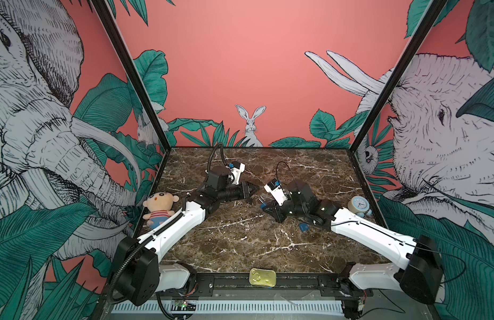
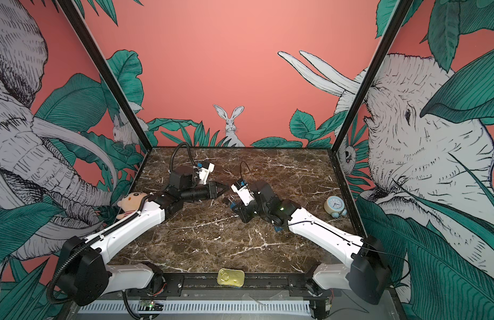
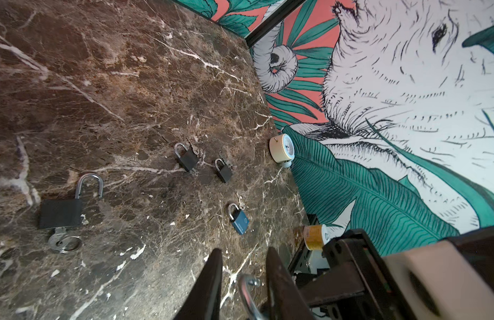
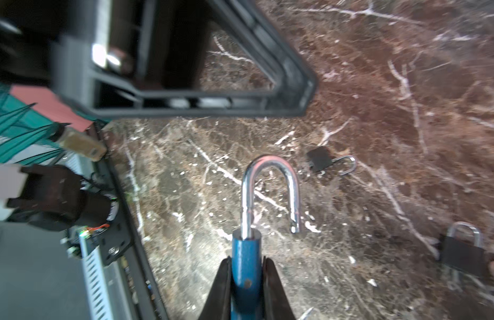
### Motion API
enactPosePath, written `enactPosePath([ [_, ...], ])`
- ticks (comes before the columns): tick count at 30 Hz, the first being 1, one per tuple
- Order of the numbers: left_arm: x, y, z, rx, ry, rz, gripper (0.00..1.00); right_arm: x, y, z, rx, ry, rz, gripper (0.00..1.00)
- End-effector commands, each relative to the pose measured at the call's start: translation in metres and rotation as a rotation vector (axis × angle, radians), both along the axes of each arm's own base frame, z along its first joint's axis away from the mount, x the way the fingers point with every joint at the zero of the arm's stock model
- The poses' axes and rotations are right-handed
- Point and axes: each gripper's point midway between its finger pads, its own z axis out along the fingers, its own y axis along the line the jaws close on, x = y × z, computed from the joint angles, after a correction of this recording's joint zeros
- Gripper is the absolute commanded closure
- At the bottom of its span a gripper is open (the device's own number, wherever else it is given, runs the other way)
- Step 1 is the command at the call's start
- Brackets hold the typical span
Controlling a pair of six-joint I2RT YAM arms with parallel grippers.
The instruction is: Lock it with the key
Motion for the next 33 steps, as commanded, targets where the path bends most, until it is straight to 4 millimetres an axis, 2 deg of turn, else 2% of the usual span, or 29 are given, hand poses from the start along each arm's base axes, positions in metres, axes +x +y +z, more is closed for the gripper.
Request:
enactPosePath([
  [1,-0.011,-0.009,0.018,-0.077,-0.077,-0.103,0.74,-0.012,0.006,0.025,0.082,0.034,0.056,1.00],
  [7,-0.026,-0.021,0.014,-0.120,-0.030,-0.232,0.83,-0.007,-0.004,0.033,0.121,0.069,0.030,1.00],
  [13,-0.035,-0.016,0.004,-0.083,-0.006,-0.258,0.84,0.003,-0.012,0.044,0.185,0.098,0.021,1.00],
  [16,-0.031,-0.010,0.004,-0.091,-0.015,-0.220,0.84,0.009,-0.012,0.045,0.193,0.109,0.026,1.00],
  [21,-0.014,0.005,0.015,-0.184,-0.020,-0.145,0.71,0.015,-0.008,0.042,0.211,0.140,0.045,1.00],
  [24,-0.011,0.007,0.018,-0.201,-0.020,-0.156,0.64,0.018,-0.003,0.044,0.239,0.163,0.060,1.00],
  [29,-0.004,0.006,0.025,-0.240,-0.037,-0.167,0.62,0.022,0.003,0.052,0.290,0.208,0.093,1.00],
  [33,-0.008,0.004,0.030,-0.267,-0.042,-0.211,0.63,0.031,0.002,0.061,0.341,0.233,0.092,1.00],
])
